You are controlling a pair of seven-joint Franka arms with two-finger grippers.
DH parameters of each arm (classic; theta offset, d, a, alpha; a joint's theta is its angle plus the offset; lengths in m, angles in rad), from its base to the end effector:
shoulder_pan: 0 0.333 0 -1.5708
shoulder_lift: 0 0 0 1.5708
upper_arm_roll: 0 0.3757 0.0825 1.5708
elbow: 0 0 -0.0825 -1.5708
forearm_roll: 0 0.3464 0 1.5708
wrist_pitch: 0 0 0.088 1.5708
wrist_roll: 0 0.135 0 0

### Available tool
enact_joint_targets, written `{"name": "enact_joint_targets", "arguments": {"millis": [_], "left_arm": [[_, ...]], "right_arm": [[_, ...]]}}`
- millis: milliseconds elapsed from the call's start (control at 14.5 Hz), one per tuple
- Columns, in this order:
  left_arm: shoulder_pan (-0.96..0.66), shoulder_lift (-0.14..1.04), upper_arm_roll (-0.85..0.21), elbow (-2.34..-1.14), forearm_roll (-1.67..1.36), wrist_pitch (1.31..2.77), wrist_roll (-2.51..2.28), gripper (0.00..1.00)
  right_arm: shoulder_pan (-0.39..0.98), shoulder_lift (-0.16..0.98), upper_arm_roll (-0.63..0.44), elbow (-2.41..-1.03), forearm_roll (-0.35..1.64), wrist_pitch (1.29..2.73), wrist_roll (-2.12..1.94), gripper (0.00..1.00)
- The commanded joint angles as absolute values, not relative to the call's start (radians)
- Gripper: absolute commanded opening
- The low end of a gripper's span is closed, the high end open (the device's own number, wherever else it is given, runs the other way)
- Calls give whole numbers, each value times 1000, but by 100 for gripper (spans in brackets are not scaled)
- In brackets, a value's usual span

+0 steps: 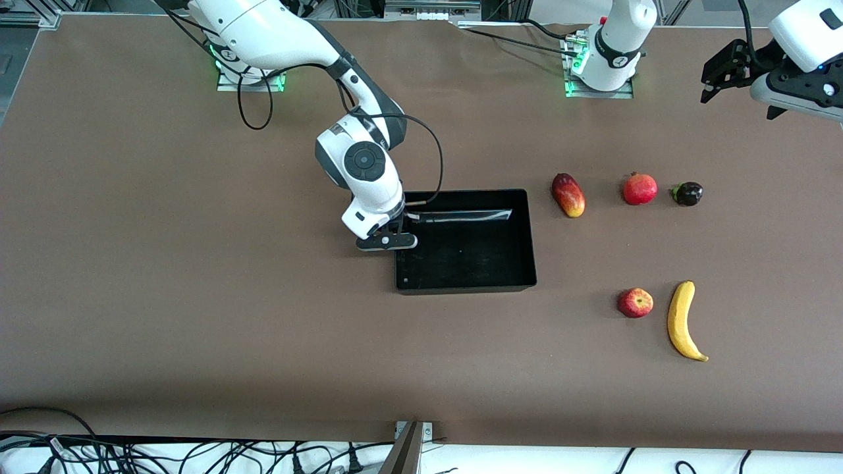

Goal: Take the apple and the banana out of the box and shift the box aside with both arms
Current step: 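Grasp the rim of the empty black box with the right gripper, then slide the black box across the table toward the right arm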

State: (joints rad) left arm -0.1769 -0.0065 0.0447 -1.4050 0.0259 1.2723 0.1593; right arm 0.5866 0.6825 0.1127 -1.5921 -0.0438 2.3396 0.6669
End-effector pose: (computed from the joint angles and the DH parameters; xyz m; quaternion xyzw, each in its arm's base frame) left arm 0.4739 -0.0589 0.7049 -0.9878 0.1420 0.0632 0.0116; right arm 0.5576 0.4480 0.2845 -0.9991 -0.0171 -0.0151 0.0365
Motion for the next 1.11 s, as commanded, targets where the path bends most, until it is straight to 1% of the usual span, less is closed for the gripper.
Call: {"name": "enact_joint_targets", "arguments": {"millis": [0, 138, 484, 622, 760, 1037], "left_arm": [[-190, -15, 58, -1424, 12, 1267, 114, 100], [-192, -15, 58, -1422, 20, 1269, 62, 100], [-175, -17, 60, -1422, 18, 1270, 40, 100], [-169, -18, 58, -1422, 15, 1273, 28, 100], [-144, -20, 52, -1422, 12, 1273, 28, 100], [-137, -20, 51, -1422, 12, 1272, 28, 100]], "right_arm": [[519, 588, 114, -1595, -54, 2223, 593, 0], [421, 513, 114, -1605, -32, 2105, 462, 0], [178, 370, 110, -1715, 12, 2002, 188, 0], [79, 328, 110, -1784, 14, 2006, 59, 0], [-16, 313, 109, -1850, 26, 2028, -55, 0], [-123, 313, 97, -1994, 26, 2198, -186, 0]]}}
